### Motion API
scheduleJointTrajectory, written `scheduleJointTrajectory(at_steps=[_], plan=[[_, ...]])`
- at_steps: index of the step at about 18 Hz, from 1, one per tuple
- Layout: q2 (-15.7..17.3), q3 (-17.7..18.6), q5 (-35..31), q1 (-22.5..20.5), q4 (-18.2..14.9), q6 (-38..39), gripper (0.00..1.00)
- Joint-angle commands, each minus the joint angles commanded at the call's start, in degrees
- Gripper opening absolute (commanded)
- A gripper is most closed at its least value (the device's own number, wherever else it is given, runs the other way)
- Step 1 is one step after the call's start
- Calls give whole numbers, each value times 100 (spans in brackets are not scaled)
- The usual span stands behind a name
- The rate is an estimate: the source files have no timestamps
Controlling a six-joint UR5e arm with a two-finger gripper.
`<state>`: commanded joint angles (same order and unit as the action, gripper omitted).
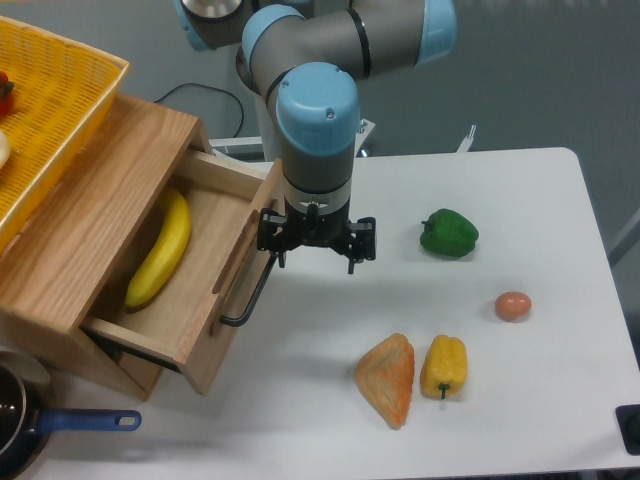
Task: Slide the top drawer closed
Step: 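Push the drawer front with the gripper into the wooden cabinet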
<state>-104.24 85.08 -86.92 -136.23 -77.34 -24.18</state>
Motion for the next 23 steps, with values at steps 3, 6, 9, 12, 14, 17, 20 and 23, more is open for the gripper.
scheduleJointTrajectory(at_steps=[3, 6, 9, 12, 14, 17, 20, 23], plan=[[-9, 0, -9, 97, 0, 62, 100], [9, 0, 0, 106, -9, 62, 100], [0, 9, -9, 158, -53, 88, 100], [9, 17, -9, 193, -62, 106, 100], [9, 18, -9, 211, -62, 115, 100], [9, 18, -9, 246, -61, 194, 100], [9, 26, -9, 325, -62, 220, 100], [18, 35, -9, 343, -62, 273, 100]])
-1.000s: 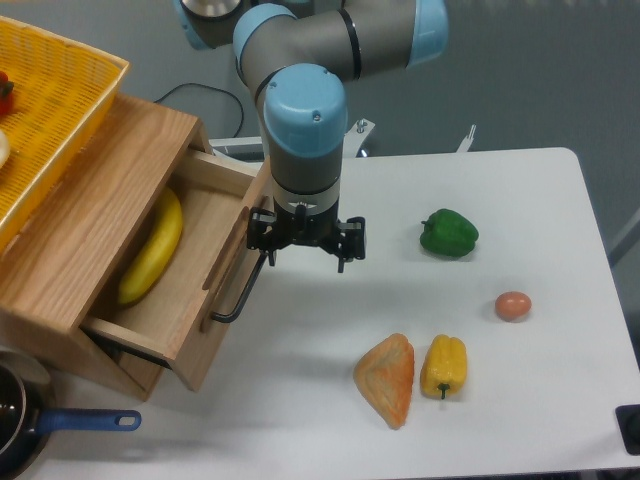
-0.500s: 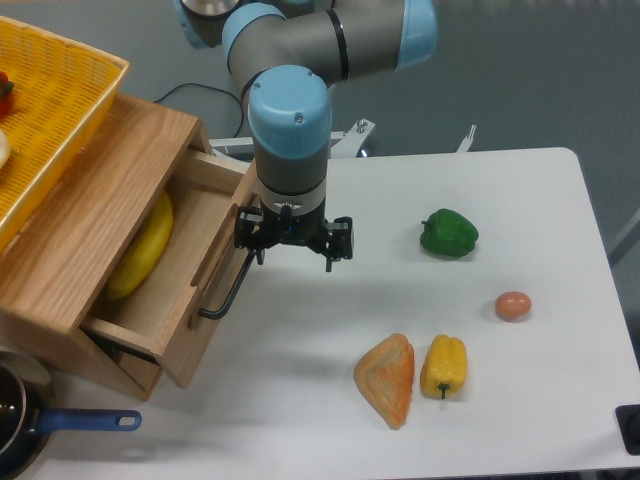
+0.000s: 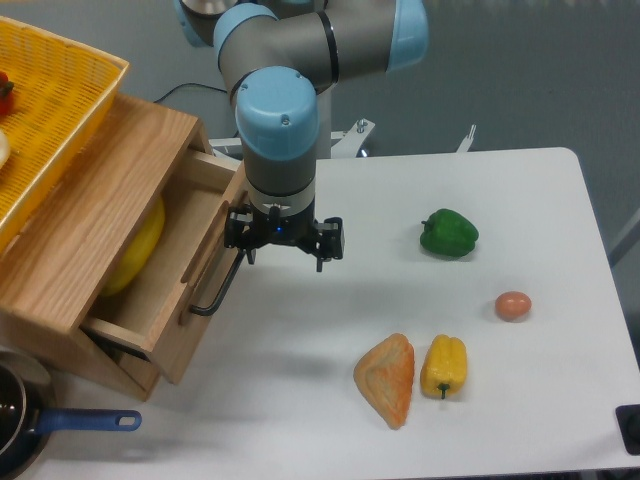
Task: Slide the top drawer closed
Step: 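Push the drawer front with the gripper into the wooden cabinet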
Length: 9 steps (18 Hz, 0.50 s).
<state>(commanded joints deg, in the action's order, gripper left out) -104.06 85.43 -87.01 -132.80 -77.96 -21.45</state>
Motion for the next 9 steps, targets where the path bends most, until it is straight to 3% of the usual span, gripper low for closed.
scheduleJointTrajectory(at_steps=[9], plan=[[35, -9, -9, 272, -79, 184, 100]])
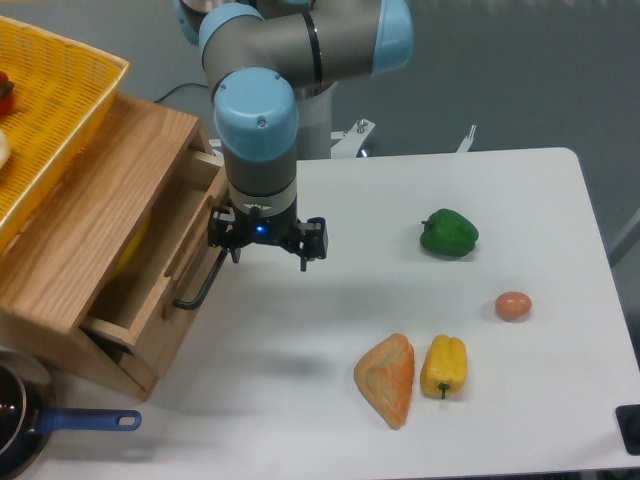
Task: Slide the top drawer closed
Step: 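Push the drawer front with the gripper into the wooden cabinet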
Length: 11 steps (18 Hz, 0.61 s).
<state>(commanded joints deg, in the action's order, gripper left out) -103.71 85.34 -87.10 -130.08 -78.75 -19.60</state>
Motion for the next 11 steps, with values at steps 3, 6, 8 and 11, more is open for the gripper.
scheduleJointTrajectory(at_steps=[3, 6, 8, 11], plan=[[27, 9, 0, 53, -53, 27, 100], [36, 0, 0, 149, -79, 97, 100], [27, 9, 0, 176, -79, 114, 100], [27, 0, 0, 211, -114, 123, 100]])
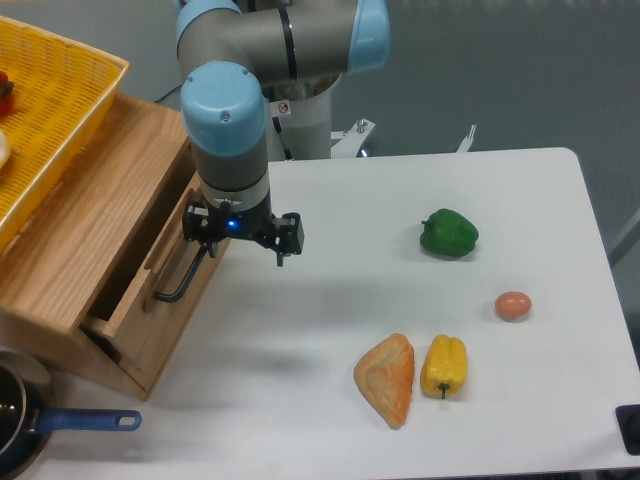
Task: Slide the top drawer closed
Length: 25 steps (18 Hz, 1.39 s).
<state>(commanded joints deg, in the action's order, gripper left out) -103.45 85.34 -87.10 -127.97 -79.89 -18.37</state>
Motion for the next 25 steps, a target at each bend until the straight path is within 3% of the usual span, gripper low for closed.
scheduleJointTrajectory(at_steps=[17, 25], plan=[[26, 0, 0, 325, -35, 220, 100], [61, -53, -9, 124, -44, 114, 100]])
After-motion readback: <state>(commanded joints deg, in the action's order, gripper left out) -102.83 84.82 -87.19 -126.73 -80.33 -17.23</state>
